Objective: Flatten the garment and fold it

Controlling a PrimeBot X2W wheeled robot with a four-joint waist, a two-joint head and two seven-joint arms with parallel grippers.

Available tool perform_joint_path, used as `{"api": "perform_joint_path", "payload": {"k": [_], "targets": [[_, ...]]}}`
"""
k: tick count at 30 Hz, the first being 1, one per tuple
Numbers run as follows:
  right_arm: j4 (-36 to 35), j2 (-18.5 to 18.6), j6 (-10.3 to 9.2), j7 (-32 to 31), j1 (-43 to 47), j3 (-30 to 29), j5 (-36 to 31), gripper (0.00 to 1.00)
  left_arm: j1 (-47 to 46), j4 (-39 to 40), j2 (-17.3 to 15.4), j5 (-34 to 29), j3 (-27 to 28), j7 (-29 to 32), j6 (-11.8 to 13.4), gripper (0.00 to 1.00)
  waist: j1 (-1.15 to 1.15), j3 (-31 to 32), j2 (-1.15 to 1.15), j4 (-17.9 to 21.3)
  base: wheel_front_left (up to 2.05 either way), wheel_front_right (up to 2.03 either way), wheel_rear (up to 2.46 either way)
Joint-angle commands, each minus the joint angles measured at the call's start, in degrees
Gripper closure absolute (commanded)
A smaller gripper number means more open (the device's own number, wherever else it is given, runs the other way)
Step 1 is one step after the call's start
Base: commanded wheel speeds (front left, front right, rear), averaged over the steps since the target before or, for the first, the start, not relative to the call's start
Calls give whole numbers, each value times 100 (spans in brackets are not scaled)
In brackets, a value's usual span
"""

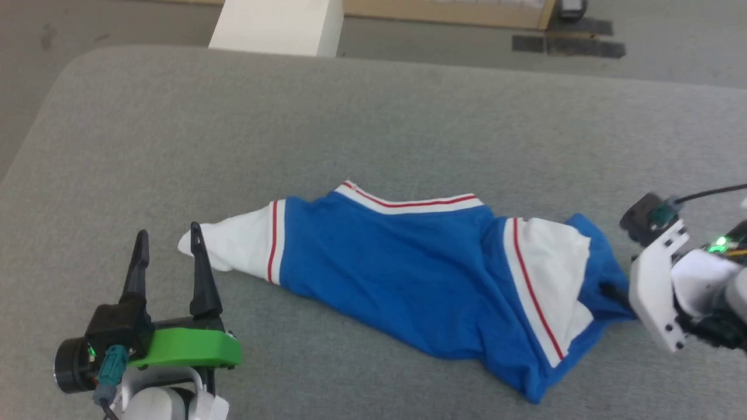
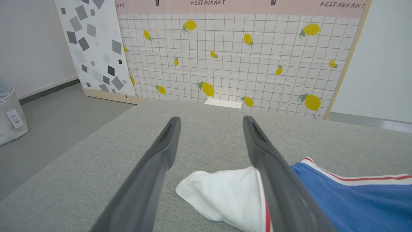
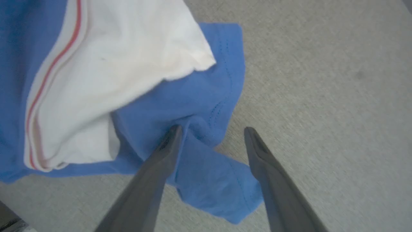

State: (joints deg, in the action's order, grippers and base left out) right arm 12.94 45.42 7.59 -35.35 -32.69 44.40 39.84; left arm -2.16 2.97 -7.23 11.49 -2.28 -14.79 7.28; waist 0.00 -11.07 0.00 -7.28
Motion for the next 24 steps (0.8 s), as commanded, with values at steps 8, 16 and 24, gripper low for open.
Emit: {"api": "perform_joint_path", "payload": {"k": [8, 16, 24], "targets": [[1028, -424, -10, 417, -110, 1012, 328, 2, -165, -144, 316, -273, 380, -20, -391, 0, 0, -361, 0, -293, 0, 0, 0], [957, -89, -10, 1847, -460, 1128, 361, 100, 49, -268, 402, -414, 635, -20, -542, 0, 0, 59, 0, 88, 0, 0, 0], [230, 703, -10, 2492, 539, 333, 466, 100, 320, -236, 429, -456, 678, -20, -570, 0, 0, 315, 0, 478, 0, 0, 0]]}}
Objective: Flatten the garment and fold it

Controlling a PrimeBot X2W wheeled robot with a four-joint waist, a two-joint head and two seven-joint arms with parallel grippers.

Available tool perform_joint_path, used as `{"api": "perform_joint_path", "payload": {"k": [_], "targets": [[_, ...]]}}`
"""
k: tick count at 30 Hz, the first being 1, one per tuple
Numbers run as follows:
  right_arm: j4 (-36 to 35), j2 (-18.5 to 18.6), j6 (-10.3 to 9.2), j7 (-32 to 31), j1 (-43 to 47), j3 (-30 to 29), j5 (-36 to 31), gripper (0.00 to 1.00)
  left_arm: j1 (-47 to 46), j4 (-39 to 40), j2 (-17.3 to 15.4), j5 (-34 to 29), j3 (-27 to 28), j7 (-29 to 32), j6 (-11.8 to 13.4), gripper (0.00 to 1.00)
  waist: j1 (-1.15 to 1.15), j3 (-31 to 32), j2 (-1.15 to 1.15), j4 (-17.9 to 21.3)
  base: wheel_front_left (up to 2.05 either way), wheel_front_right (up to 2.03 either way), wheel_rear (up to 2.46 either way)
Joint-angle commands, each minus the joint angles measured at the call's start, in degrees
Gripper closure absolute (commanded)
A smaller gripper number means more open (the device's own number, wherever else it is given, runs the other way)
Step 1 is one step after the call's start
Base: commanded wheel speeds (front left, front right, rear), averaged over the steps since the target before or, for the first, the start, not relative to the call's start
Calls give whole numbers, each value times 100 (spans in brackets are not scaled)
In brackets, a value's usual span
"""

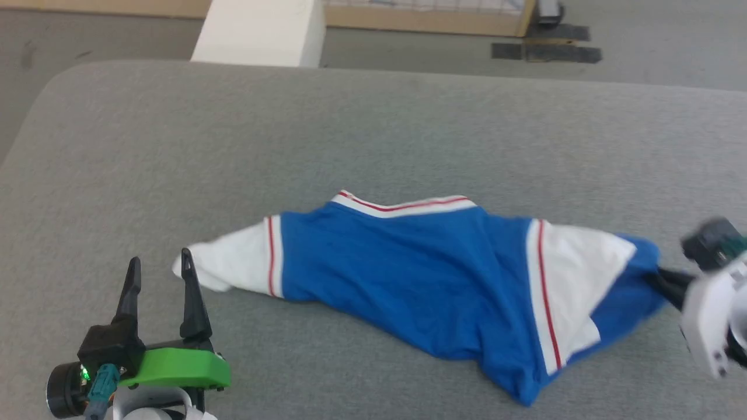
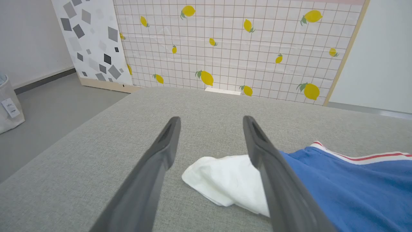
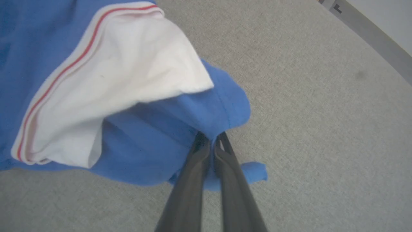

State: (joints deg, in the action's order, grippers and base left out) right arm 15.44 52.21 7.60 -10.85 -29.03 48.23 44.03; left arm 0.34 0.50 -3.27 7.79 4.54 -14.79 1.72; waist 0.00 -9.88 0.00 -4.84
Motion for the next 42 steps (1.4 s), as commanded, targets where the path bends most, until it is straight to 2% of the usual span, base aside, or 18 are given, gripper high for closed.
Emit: {"api": "perform_joint_path", "payload": {"k": [1, 4, 6, 10, 15, 16, 17, 20, 21, 23, 26, 29, 32, 35, 39, 42], "targets": [[-88, 88, -11, 77, 387, -194, 59, 100, 81, 14, 34, -89, -11, -20, -18, 0, 0, 199, 0, 253, 0, 0, 0], [-284, 169, -11, 139, 1260, -721, 100, 100, 108, 23, 36, -82, -19, -20, -31, 0, 0, 205, 0, 309, 0, 0, 0], [-392, 96, -11, 122, 1862, -1041, 161, 100, 127, 37, 37, -67, -33, -20, -28, 0, 0, 200, 0, 334, 0, 0, 0], [-325, -238, -11, 54, 2917, -1600, 118, 100, 135, 39, 38, -52, -81, -20, -19, 0, 0, 165, 0, 327, 0, 0, 0], [-186, -750, -11, -53, 3539, -2028, -237, 100, 140, 4, 38, -54, -147, -20, -10, 0, 0, 163, 0, 299, 0, 0, 0], [-203, -827, -11, -46, 3588, -2149, -318, 18, 144, -7, 38, -59, -154, -20, -13, 0, 0, 175, 0, 294, 0, 0, 0], [-244, -865, -11, -32, 3607, -2269, -389, 0, 152, -15, 38, -68, -154, -20, -14, 0, 0, 190, 0, 297, 0, 0, 0], [-488, -817, -11, 6, 3622, -2798, -771, 0, 196, -29, 38, -142, -146, -20, -28, 0, 0, 266, 0, 311, 0, 0, 0], [-1000, -698, -11, -126, 3648, -3367, -1032, 0, 239, -17, 39, -284, -143, -20, -47, 0, 0, 350, 0, 299, 0, 0, 0], [-1448, -607, -11, -295, 3640, -3726, -1169, 0, 249, -14, 39, -330, -147, -20, -55, 0, 0, 398, 0, 262, 0, 0, 0], [-2177, -505, -11, -640, 3514, -4119, -1317, 0, 258, 21, 39, -400, -165, -20, -51, 0, 0, 422, 0, 213, 0, 0, 0], [-2857, -422, -11, -1046, 3076, -4223, -1453, 0, 232, 47, 39, -474, -193, -20, -81, 0, 0, 404, 0, 152, 0, 0, 0], [-3261, -401, -11, -1459, 2473, -3912, -1535, 0, 167, 58, 39, -521, -224, -20, -134, 0, 0, 342, 0, 79, 0, 0, 0], [-3315, -335, -11, -1972, 1709, -3188, -1398, 0, 63, 62, 39, -561, -259, -20, -204, 0, 0, 238, 0, -15, 0, 0, 0], [-2825, -194, -11, -2691, 669, -2129, -1164, 0, -100, 45, 32, -595, -297, -20, -296, 0, 0, 67, 0, -156, 0, 0, 0], [-2249, -234, -11, -3146, -41, -1497, -929, 0, -213, 44, 33, -590, -312, -20, -314, 0, 0, -88, 0, -271, 0, 0, 0]]}}
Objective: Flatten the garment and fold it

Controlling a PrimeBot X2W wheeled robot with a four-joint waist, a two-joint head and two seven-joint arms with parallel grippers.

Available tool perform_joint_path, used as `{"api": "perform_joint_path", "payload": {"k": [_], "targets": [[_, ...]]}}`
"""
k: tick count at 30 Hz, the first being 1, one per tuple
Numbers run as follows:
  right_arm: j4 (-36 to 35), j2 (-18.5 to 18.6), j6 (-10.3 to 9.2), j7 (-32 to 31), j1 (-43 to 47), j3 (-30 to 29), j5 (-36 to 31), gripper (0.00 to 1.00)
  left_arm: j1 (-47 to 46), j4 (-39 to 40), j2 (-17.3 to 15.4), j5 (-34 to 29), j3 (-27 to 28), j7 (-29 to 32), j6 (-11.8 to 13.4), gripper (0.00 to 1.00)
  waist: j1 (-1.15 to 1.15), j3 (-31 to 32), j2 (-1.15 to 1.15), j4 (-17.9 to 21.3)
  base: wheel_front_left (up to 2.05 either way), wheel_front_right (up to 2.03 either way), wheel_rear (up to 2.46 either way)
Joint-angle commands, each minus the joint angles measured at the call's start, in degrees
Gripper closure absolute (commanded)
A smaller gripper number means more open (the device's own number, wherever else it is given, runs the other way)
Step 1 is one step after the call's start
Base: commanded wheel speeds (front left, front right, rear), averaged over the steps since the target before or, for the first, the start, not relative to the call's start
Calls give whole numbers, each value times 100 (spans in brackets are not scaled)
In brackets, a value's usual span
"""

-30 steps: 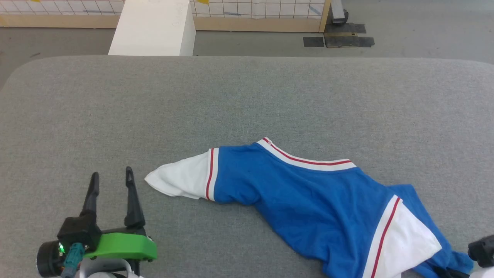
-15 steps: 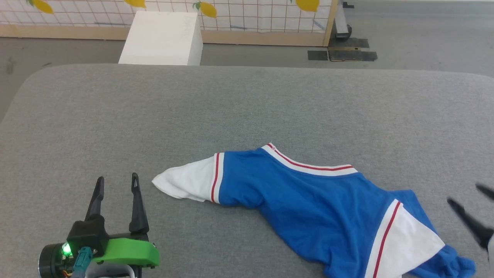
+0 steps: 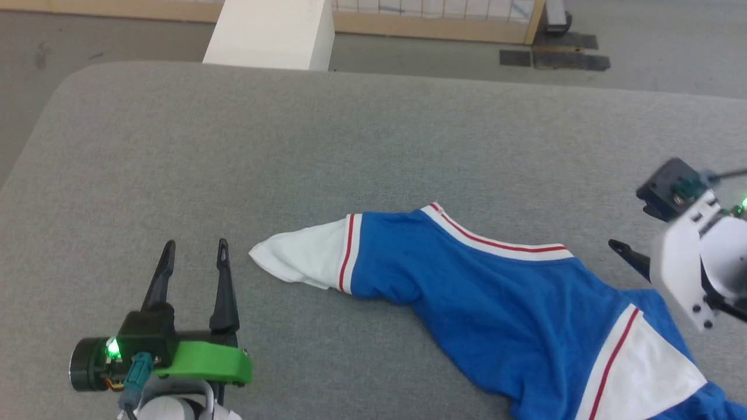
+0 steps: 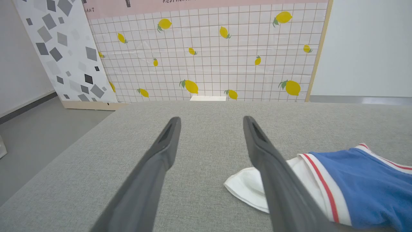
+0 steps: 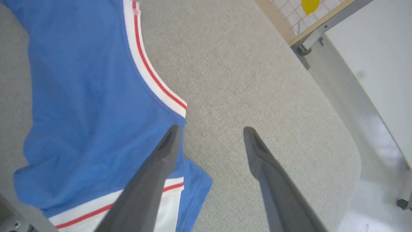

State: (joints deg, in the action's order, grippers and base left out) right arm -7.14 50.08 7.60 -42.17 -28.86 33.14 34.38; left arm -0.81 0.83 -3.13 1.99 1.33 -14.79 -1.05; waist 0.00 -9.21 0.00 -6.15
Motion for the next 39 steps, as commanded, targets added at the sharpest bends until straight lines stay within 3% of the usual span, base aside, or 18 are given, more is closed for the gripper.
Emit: {"api": "perform_joint_path", "payload": {"k": [1, 7, 19, 20, 21, 22, 32, 39], "targets": [[229, -41, -11, -154, -305, 233, 102, 0, -143, 7, 19, -3, -4, -20, -39, 0, 0, -216, 0, -188, 0, 0, 0], [1297, -256, -11, -530, -1193, 1174, 516, 0, -344, -23, 22, 81, -112, -21, -11, 0, 0, -569, 0, -452, 0, 0, 0], [2748, -652, -11, 79, -1456, 2479, 787, 0, -593, -85, 24, 248, -305, -21, 132, 0, 0, -956, 0, -731, 0, 0, 0], [2744, -648, -11, 168, -1471, 2588, 811, 39, -597, -92, 24, 252, -290, -21, 143, 0, 0, -947, 0, -727, 0, 0, 0], [2722, -644, -11, 266, -1489, 2650, 848, 89, -593, -93, 24, 256, -272, -21, 153, 0, 0, -933, 0, -713, 0, 0, 0], [2679, -628, -11, 408, -1517, 2712, 892, 100, -573, -90, 24, 257, -255, -21, 168, 0, 0, -897, 0, -689, 0, 0, 0], [2187, -233, -11, 1634, -1844, 2353, 1034, 100, -212, -18, 24, 332, -123, -21, 281, 0, 0, -393, 0, -384, 0, 0, 0], [1902, 77, -11, 1329, -2502, 2033, 827, 100, -147, 40, 24, 379, -216, -21, 321, 0, 0, -425, 0, -395, 0, 0, 0]]}}
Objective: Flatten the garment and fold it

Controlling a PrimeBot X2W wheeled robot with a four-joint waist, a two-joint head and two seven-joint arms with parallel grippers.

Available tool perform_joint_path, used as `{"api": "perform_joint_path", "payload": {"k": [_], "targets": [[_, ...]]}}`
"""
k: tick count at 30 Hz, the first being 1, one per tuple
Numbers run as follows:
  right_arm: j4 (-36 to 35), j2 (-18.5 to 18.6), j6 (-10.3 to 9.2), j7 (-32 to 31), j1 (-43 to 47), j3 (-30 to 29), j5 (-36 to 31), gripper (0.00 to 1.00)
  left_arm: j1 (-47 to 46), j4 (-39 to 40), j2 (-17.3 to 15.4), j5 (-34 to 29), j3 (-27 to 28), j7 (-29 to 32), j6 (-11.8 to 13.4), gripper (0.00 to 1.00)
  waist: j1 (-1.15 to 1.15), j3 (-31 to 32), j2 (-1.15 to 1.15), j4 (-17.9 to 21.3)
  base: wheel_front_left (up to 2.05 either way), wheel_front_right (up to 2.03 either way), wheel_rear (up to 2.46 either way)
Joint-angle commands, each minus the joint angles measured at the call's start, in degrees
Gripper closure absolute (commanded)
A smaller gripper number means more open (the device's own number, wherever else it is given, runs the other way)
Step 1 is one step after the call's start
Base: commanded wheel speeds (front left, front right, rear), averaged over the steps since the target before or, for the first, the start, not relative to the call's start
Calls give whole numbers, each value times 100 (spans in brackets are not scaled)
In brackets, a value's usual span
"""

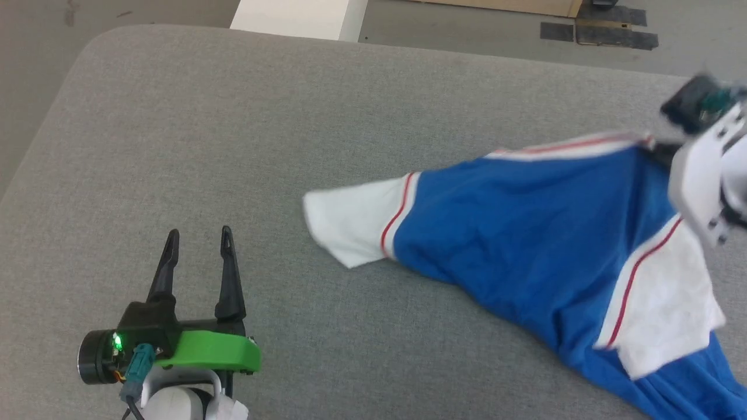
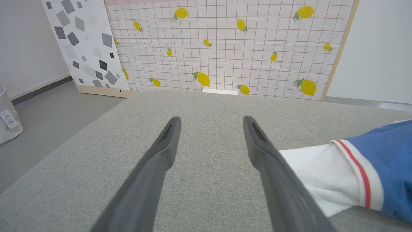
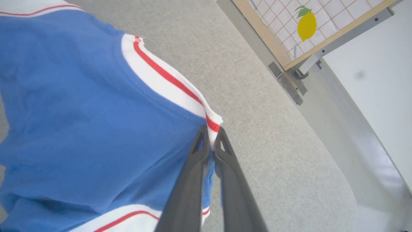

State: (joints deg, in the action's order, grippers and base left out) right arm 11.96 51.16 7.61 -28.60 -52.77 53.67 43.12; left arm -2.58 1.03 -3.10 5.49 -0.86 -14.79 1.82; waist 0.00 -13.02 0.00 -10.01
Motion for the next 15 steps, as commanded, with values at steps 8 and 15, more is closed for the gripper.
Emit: {"api": "perform_joint_path", "payload": {"k": [8, 15], "targets": [[563, -583, -12, -719, -1464, 133, -606, 100, -258, 17, 22, 223, -289, -21, 95, 0, 0, -677, 0, -416, 0, 0, 0], [1746, -1212, -12, -771, -1877, 590, -816, 100, -548, -7, 22, 446, -556, -21, 251, 0, 0, -1239, 0, -837, 0, 0, 0]]}}
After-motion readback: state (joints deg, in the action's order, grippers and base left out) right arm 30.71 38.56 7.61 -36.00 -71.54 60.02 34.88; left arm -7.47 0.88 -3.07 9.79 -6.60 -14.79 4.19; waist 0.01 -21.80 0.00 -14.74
